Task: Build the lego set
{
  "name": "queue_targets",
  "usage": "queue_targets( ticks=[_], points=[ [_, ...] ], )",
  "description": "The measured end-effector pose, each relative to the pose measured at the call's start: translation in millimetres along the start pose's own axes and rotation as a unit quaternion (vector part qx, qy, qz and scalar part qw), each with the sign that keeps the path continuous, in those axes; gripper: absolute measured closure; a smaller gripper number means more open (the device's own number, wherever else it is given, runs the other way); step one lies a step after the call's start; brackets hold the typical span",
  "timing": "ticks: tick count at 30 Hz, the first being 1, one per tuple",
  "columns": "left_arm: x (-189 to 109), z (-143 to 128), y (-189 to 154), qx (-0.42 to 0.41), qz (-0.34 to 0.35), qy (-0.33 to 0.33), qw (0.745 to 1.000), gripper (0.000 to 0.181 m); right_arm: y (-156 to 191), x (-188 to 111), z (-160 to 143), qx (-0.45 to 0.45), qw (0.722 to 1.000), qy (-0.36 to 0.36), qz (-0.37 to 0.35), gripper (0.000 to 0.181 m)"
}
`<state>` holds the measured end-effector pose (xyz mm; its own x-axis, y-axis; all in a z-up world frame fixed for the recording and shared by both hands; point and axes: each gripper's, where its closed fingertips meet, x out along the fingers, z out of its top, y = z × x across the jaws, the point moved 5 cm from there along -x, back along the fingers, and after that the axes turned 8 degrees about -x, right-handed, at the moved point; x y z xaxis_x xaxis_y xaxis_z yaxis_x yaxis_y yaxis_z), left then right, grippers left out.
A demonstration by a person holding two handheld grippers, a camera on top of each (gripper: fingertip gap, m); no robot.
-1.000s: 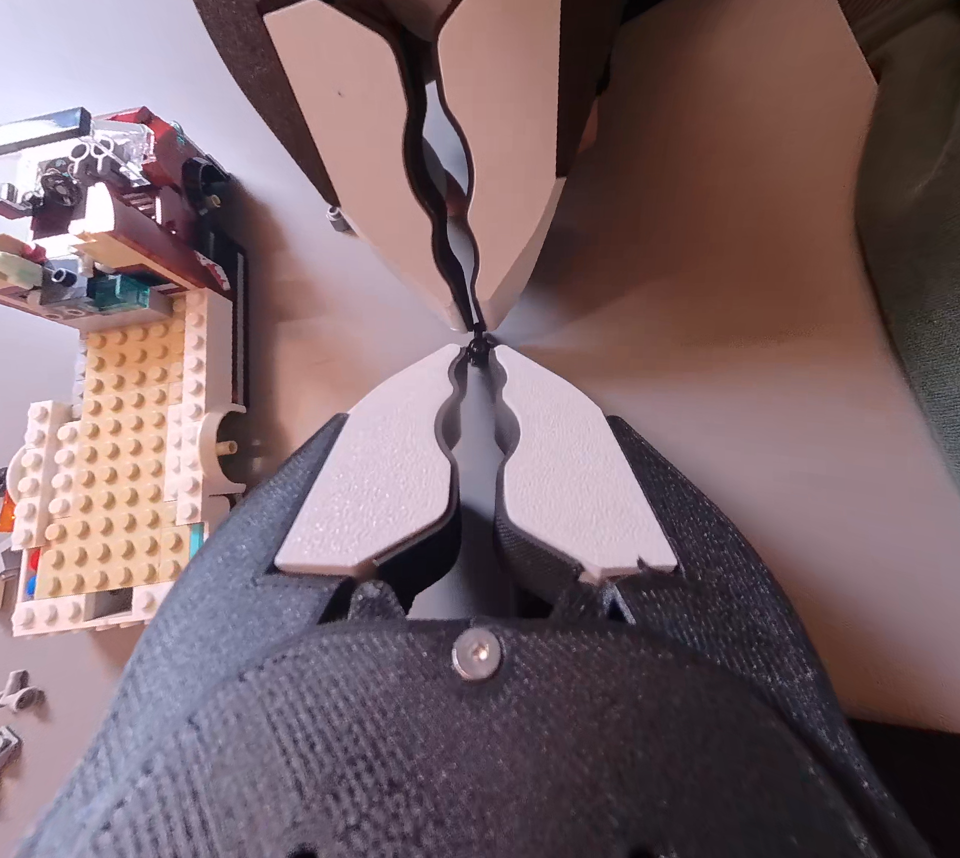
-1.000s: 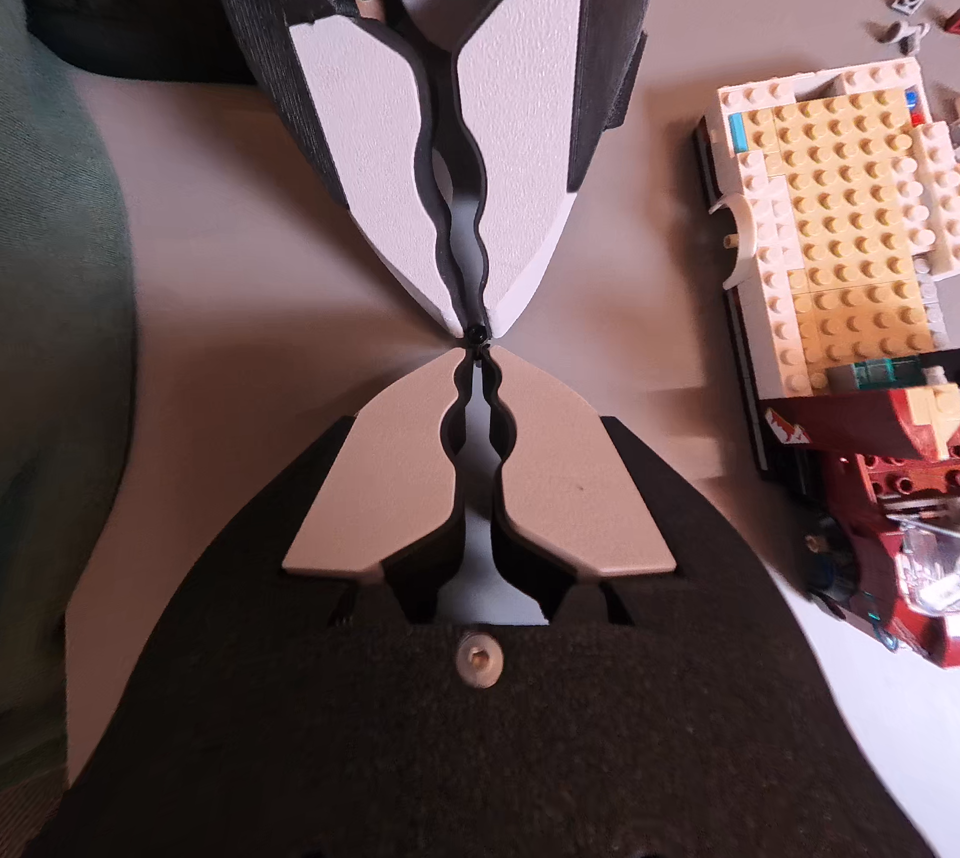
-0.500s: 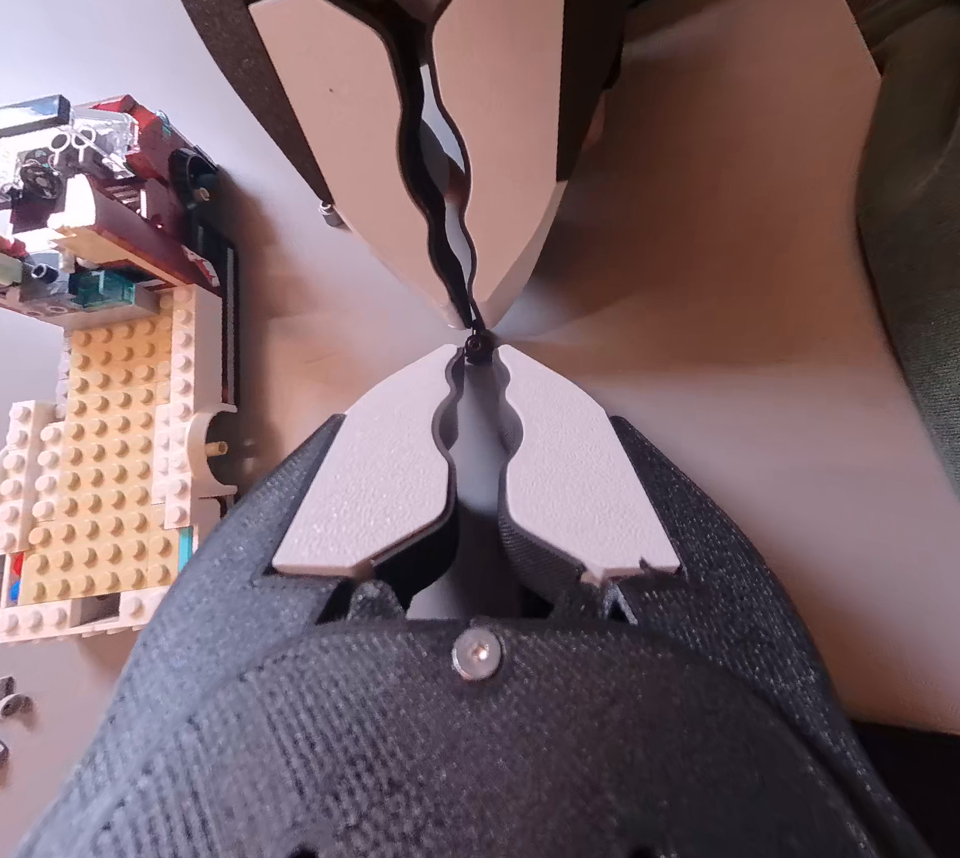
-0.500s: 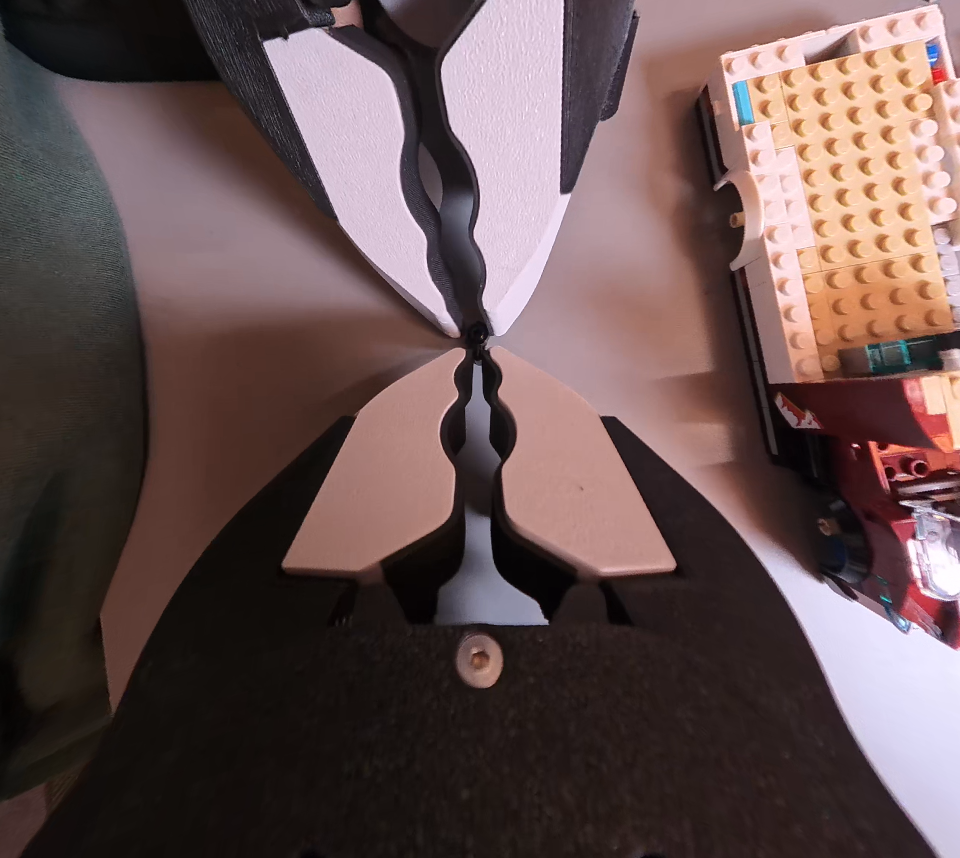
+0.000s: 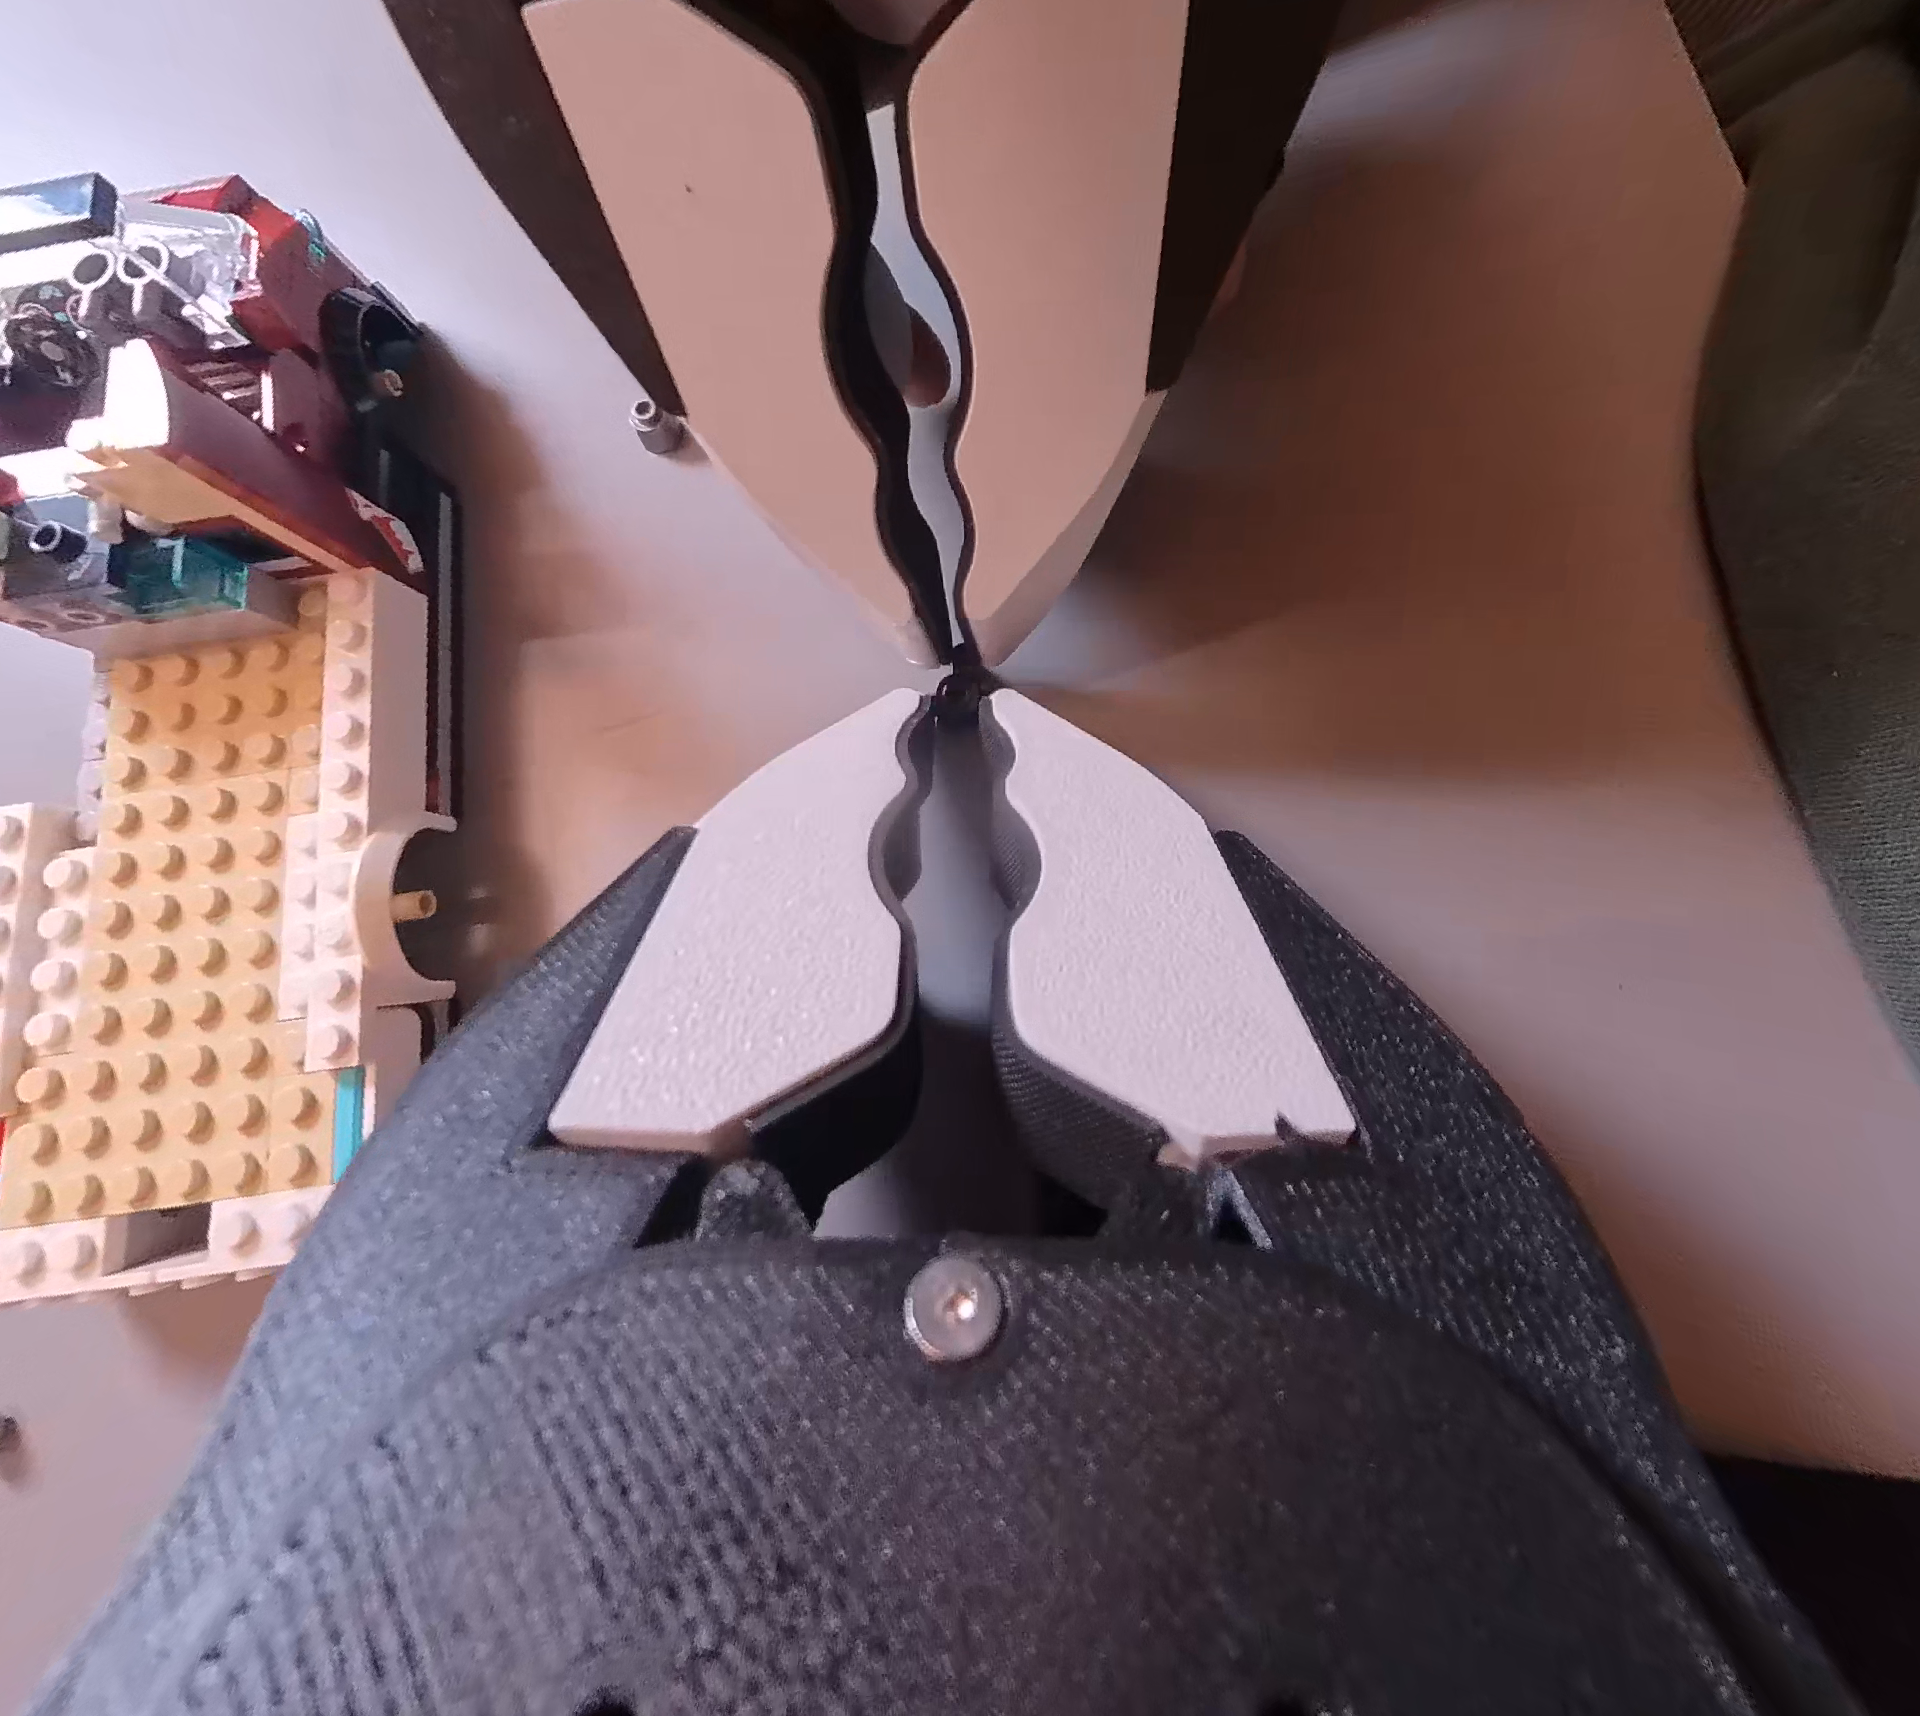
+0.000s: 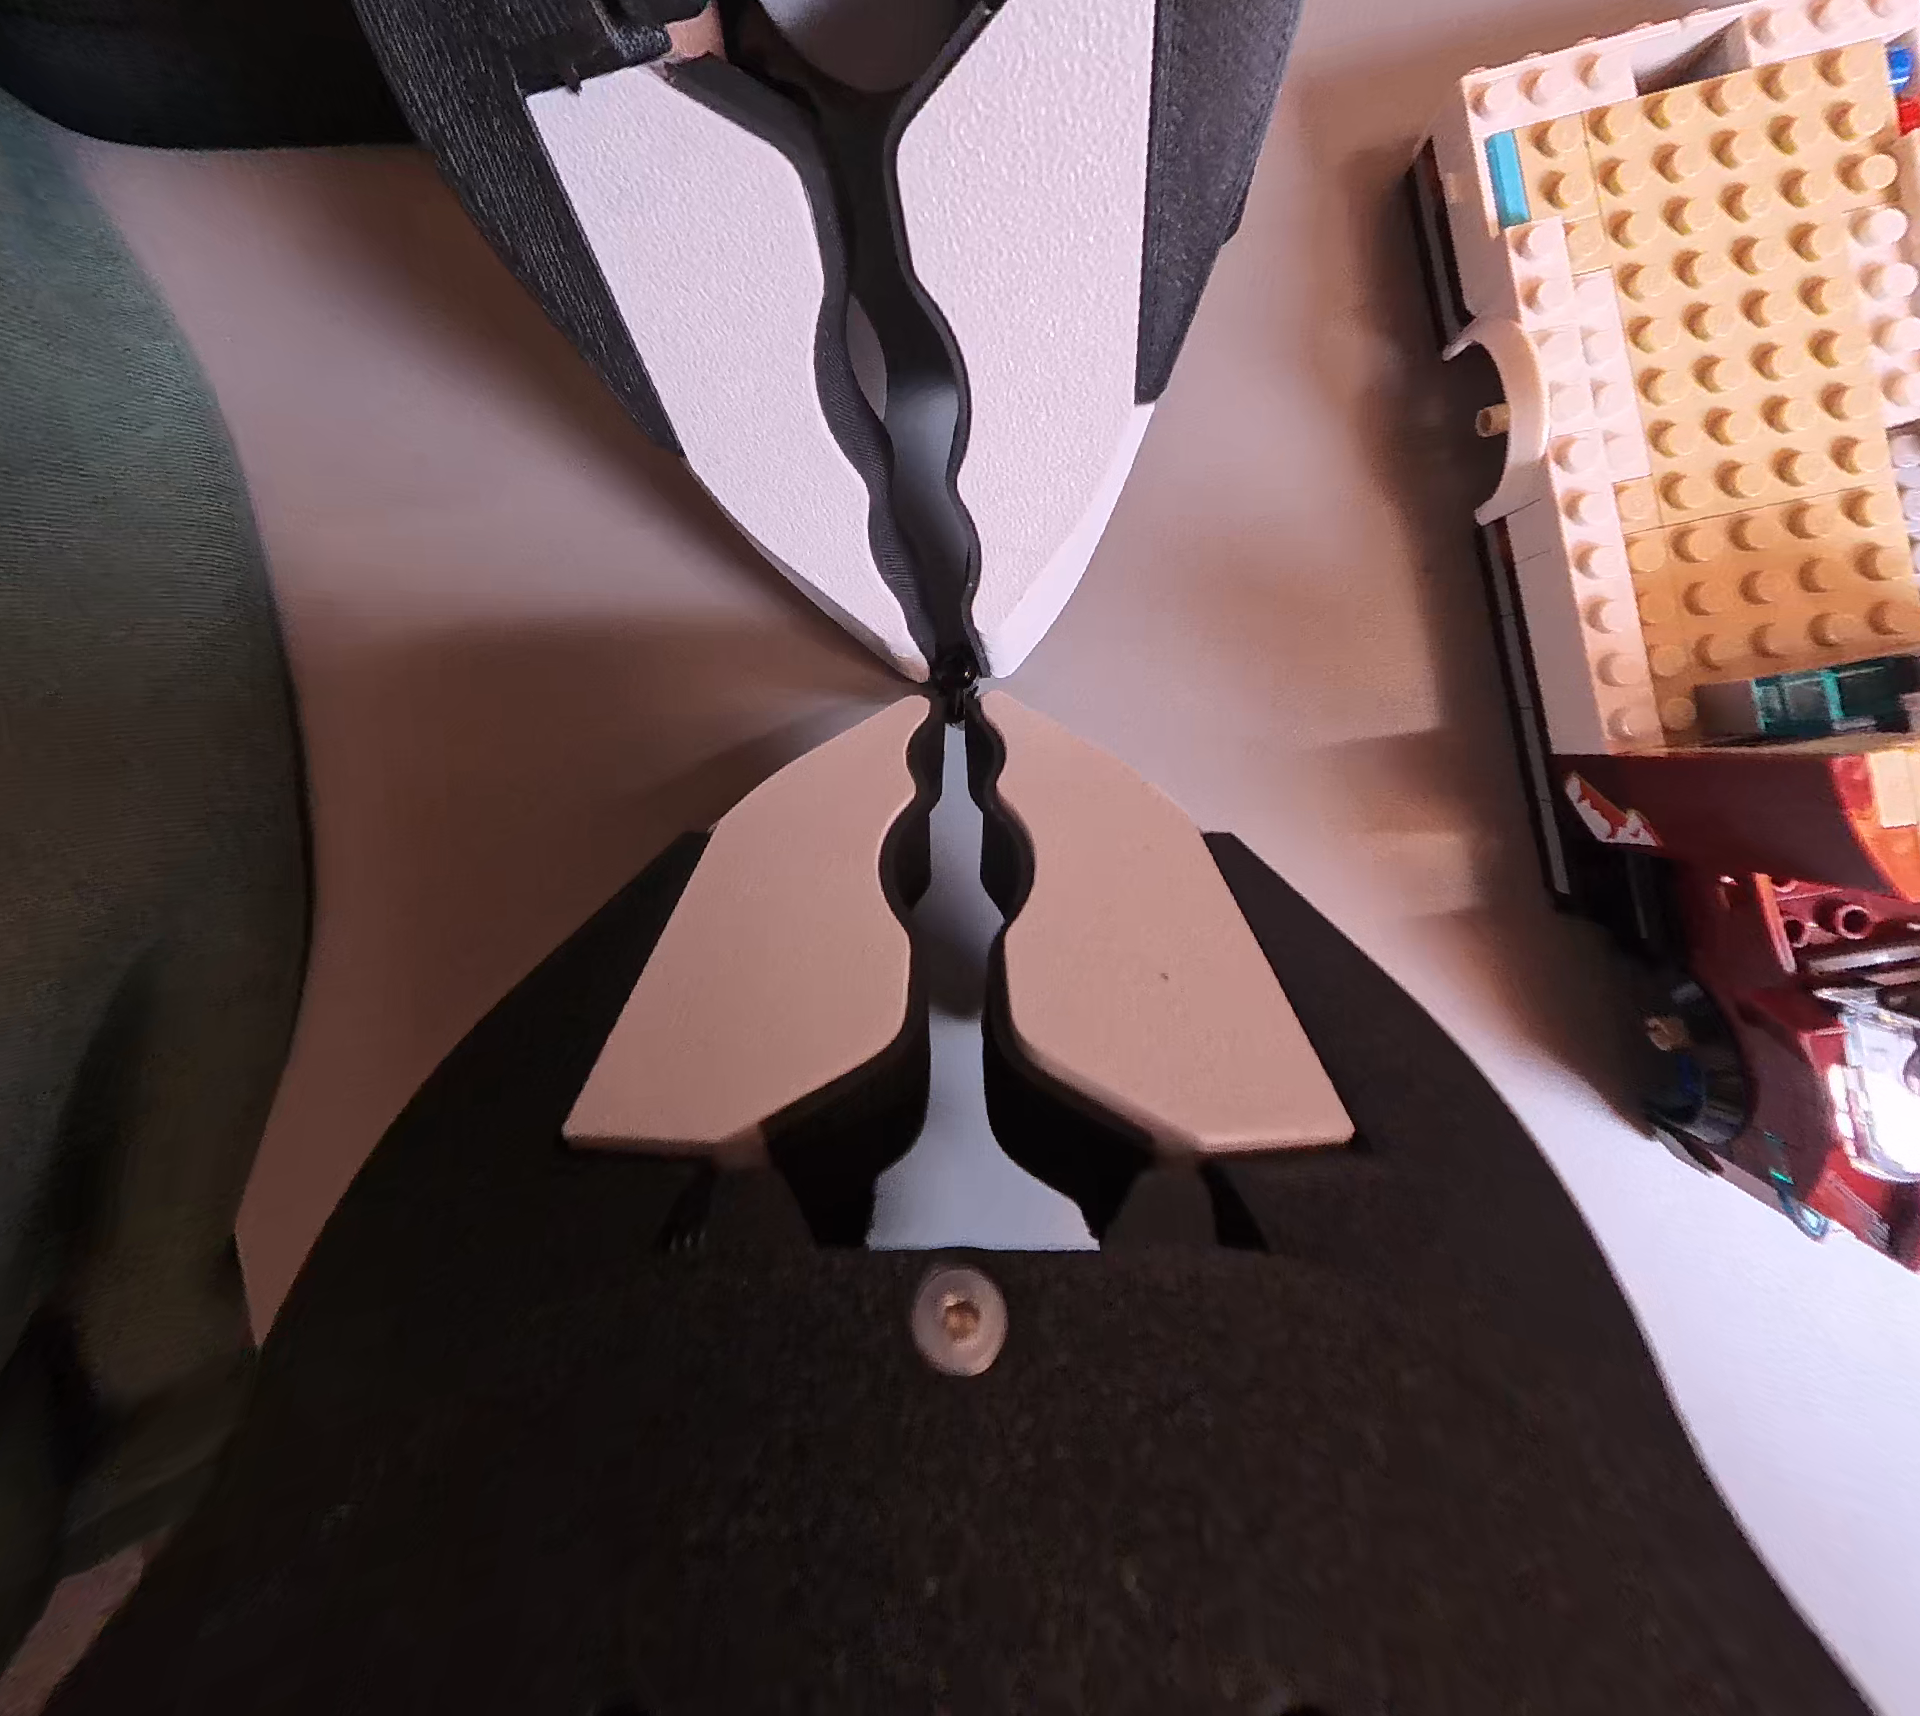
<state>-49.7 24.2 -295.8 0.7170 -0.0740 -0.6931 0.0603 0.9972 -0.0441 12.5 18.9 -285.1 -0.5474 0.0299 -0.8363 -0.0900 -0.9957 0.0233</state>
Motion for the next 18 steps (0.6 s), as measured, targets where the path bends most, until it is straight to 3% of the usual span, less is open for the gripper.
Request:
queue_targets(
  ticks=[18],
  points=[
    [0.5,0.5,2.3,-0.001,0.001,-0.006,1.0,0.168,0.7,-0.3,-2.0,0.009,1.0,-0.003,0.012,0.176]
  ],
)
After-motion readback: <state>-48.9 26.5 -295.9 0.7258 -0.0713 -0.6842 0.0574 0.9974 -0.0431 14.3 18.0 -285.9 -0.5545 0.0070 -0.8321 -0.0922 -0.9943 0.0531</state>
